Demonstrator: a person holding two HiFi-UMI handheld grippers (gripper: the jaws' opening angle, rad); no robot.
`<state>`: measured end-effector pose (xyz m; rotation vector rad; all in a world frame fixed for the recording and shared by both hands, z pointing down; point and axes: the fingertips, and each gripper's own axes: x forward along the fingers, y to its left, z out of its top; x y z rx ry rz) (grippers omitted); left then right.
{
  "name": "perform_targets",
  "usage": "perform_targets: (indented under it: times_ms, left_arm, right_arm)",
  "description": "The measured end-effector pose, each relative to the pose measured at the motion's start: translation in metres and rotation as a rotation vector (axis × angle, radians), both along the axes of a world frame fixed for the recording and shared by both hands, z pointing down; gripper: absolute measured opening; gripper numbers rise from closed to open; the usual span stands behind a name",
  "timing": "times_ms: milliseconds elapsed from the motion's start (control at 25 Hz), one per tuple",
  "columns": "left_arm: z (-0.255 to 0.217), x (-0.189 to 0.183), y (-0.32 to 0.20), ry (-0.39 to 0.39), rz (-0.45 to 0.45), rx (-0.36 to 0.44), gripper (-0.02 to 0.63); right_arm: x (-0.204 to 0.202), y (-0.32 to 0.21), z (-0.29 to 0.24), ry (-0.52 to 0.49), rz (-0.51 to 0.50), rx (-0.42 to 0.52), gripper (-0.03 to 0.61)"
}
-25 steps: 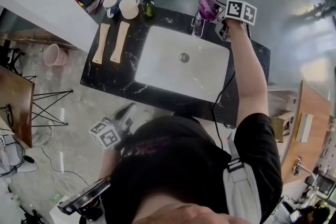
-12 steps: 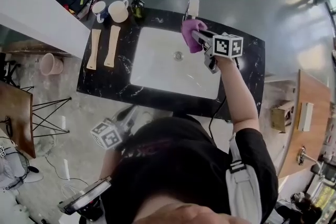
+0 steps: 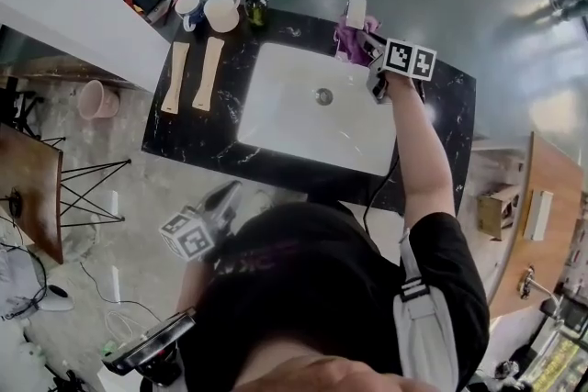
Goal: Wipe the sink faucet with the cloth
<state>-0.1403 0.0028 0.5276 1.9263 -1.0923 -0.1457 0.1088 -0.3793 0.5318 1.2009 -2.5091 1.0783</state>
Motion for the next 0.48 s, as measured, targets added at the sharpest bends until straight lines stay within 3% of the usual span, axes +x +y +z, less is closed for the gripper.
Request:
perform_targets:
  times_ms: [240,480]
  left_arm:
    - [-0.005,0.007,-0.005,0.015,0.078,0.027,0.000]
    - [-0.011,0.018,-0.004,0.011,0.227,0.049,0.000]
  right_arm:
    - [-0.008,0.049,0.002,-0.020,-0.017,-0.041,0.064]
    - [-0.007,0.158,0.009,-0.010,-0.052,-0.080,0.064]
